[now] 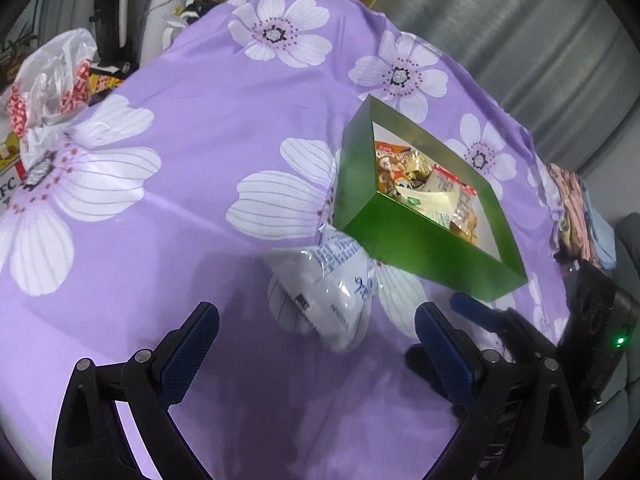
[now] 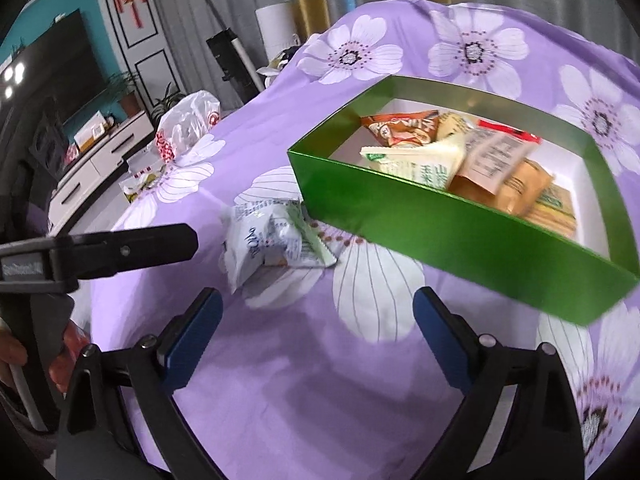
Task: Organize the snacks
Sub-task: 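Close the right tool on the white printed bag and lift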
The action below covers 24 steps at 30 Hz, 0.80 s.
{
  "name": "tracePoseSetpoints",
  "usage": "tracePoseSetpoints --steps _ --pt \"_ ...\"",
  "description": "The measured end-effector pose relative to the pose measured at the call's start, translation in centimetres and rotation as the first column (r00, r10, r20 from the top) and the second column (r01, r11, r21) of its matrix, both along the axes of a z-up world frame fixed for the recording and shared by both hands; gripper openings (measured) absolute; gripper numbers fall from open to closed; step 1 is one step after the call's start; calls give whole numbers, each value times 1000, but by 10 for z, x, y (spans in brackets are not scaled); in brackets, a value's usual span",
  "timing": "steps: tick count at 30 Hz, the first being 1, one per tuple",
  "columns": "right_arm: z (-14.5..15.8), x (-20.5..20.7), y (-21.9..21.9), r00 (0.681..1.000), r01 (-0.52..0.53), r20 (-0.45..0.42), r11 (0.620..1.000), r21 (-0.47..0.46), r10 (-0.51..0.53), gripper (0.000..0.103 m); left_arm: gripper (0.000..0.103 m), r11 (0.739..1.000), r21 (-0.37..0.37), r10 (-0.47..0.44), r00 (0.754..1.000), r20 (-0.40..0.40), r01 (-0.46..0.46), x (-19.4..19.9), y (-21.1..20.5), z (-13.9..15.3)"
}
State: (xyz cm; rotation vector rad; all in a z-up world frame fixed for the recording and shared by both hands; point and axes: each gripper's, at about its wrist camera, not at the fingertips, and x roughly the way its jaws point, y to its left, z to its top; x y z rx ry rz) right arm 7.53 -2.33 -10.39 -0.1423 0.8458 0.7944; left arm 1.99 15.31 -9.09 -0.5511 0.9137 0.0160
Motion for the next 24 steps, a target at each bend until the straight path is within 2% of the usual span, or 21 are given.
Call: tracePoseSetpoints --steps 6,12,13,15,17,19,21,24 --pt "-15 21 17 998 -64 -23 997 -36 64 91 98 998 -70 -4 1000 -28 2 19 7 -12" --pt "-24 32 33 988 -149 -45 988 -46 147 89 98 995 -104 2 999 -54 -8 33 9 -22" --pt "-26 35 35 986 -162 -58 986 -44 159 87 95 994 -108 11 999 -51 -17 33 10 -22" --pt "-29 39 40 980 -187 -74 981 -46 184 85 82 995 -100 20 999 -50 -25 33 11 -23" --pt "-27 38 43 975 -211 -73 977 -31 209 79 73 995 -95 21 998 -57 -26 34 13 -24" --pt "-26 39 44 969 -229 -91 973 -4 227 69 72 995 -99 12 998 -57 -17 35 12 -25" --pt "-27 39 45 972 -218 -89 976 -9 216 62 65 995 -102 -2 999 -53 -3 34 11 -25" --pt "-29 38 46 969 -222 -113 975 12 222 42 58 993 -121 -23 998 -58 16 35 8 -29"
